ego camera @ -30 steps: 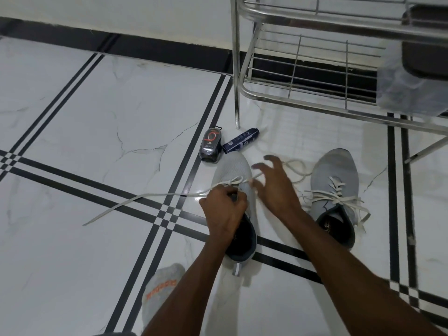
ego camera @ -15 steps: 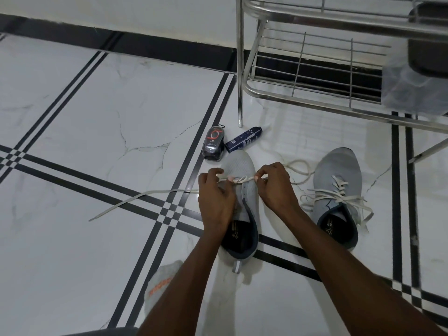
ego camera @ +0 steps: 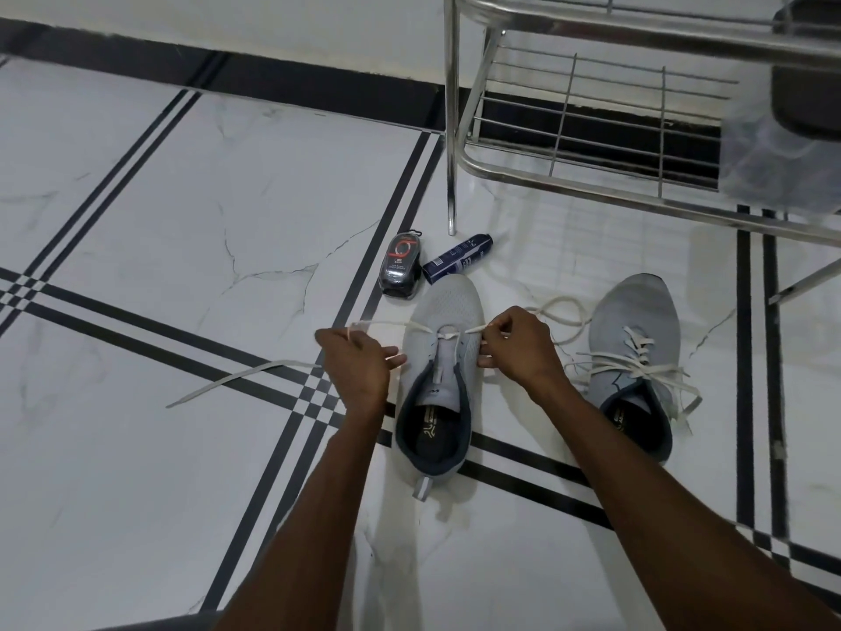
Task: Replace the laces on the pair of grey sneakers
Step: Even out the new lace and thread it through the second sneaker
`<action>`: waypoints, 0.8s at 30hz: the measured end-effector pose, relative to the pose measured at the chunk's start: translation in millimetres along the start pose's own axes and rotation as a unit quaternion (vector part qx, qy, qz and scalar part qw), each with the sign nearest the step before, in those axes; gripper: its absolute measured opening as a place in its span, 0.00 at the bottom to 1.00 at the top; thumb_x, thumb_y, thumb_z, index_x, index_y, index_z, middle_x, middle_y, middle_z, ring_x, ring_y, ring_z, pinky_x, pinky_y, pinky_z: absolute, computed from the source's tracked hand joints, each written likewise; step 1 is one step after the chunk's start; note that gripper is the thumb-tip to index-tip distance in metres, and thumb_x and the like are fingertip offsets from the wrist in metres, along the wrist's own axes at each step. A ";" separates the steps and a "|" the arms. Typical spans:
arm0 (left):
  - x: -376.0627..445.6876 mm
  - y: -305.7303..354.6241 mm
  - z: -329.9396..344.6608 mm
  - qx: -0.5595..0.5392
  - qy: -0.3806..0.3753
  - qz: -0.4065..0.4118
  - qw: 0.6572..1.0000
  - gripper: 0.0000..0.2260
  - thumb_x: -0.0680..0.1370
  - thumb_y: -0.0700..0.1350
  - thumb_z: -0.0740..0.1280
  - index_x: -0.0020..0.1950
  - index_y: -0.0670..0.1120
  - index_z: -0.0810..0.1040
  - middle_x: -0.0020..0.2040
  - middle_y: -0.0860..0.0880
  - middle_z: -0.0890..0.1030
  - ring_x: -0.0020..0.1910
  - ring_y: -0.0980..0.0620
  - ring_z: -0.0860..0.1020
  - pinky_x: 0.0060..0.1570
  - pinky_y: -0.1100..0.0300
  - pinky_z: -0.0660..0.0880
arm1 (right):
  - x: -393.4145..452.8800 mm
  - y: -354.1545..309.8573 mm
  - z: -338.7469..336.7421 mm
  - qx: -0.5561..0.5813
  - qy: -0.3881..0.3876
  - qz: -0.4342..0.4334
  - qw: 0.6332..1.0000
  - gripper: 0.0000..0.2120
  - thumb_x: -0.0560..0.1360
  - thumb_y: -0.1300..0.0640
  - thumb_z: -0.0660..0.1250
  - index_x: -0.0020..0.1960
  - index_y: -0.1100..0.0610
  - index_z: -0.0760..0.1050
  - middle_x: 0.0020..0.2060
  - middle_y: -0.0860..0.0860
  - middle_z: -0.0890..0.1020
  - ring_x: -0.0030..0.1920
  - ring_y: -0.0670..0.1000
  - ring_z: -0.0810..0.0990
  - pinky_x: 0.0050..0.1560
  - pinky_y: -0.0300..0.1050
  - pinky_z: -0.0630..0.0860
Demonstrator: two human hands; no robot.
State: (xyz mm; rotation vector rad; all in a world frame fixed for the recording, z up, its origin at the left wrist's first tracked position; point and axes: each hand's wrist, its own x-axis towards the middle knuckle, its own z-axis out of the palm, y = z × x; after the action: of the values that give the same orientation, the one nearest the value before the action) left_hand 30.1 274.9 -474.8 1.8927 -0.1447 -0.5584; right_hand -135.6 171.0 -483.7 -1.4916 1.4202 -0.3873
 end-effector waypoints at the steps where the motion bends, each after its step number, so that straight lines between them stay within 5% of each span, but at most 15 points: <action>1: 1.6 -2.5 -1.4 0.017 0.034 0.022 0.999 0.06 0.82 0.41 0.61 0.55 0.47 0.65 0.51 0.43 0.75 0.38 0.42 0.84 0.37 0.48 0.83 | -1.1 -2.9 -0.7 0.010 -0.002 0.007 1.000 0.03 0.78 0.58 0.64 0.45 0.55 0.73 0.47 0.55 0.82 0.38 0.57 0.86 0.42 0.60 0.84; 4: -3.3 -2.6 -2.2 0.136 0.087 0.129 0.979 0.13 0.76 0.40 0.68 0.57 0.44 0.66 0.57 0.46 0.70 0.47 0.45 0.74 0.45 0.60 0.71 | -2.5 -6.4 -0.7 0.006 -0.008 0.007 1.000 0.03 0.80 0.62 0.62 0.46 0.58 0.70 0.47 0.55 0.80 0.38 0.56 0.87 0.43 0.61 0.84; 8: -10.4 0.3 11.5 0.190 -0.093 0.200 0.957 0.03 0.78 0.42 0.69 0.49 0.43 0.79 0.46 0.50 0.81 0.41 0.58 0.77 0.41 0.76 0.68 | -10.6 -9.2 6.7 -0.105 0.095 -0.076 0.987 0.08 0.77 0.58 0.69 0.50 0.56 0.69 0.54 0.53 0.70 0.42 0.57 0.81 0.45 0.53 0.81; 11: -3.2 -3.5 21.5 0.199 -0.190 0.153 0.949 0.05 0.76 0.44 0.73 0.49 0.45 0.84 0.42 0.52 0.84 0.41 0.60 0.81 0.44 0.72 0.75 | -19.4 -13.2 9.1 -0.122 0.161 -0.089 0.975 0.13 0.77 0.51 0.71 0.50 0.59 0.71 0.53 0.55 0.71 0.42 0.53 0.76 0.44 0.46 0.74; 14: -0.8 -1.8 27.8 0.181 -0.216 0.119 0.952 0.06 0.76 0.45 0.74 0.51 0.47 0.86 0.43 0.52 0.85 0.40 0.60 0.82 0.41 0.75 0.74 | -17.7 -16.1 8.7 -0.078 0.091 -0.010 0.993 0.18 0.76 0.44 0.70 0.38 0.58 0.75 0.40 0.57 0.82 0.43 0.56 0.80 0.46 0.48 0.76; 17: -3.1 0.9 28.9 0.103 -0.240 0.047 0.964 0.07 0.77 0.49 0.74 0.49 0.45 0.86 0.39 0.48 0.85 0.32 0.56 0.81 0.36 0.65 0.76 | -16.1 -15.3 13.8 0.025 0.057 0.035 0.997 0.21 0.75 0.45 0.72 0.30 0.55 0.74 0.30 0.53 0.81 0.35 0.52 0.80 0.47 0.53 0.79; 24: 2.2 -3.9 34.8 0.078 -0.222 -0.005 0.972 0.13 0.76 0.52 0.76 0.46 0.41 0.84 0.30 0.47 0.83 0.25 0.59 0.77 0.28 0.68 0.71 | -6.8 -14.7 21.0 0.105 0.069 0.061 0.990 0.11 0.74 0.48 0.74 0.37 0.51 0.76 0.37 0.48 0.82 0.42 0.50 0.81 0.50 0.54 0.81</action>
State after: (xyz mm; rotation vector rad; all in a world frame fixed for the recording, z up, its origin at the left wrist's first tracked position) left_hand 15.9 246.0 -488.9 1.8935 -0.4817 -0.9976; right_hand -112.6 183.3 -478.7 -1.2207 1.5216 -0.5552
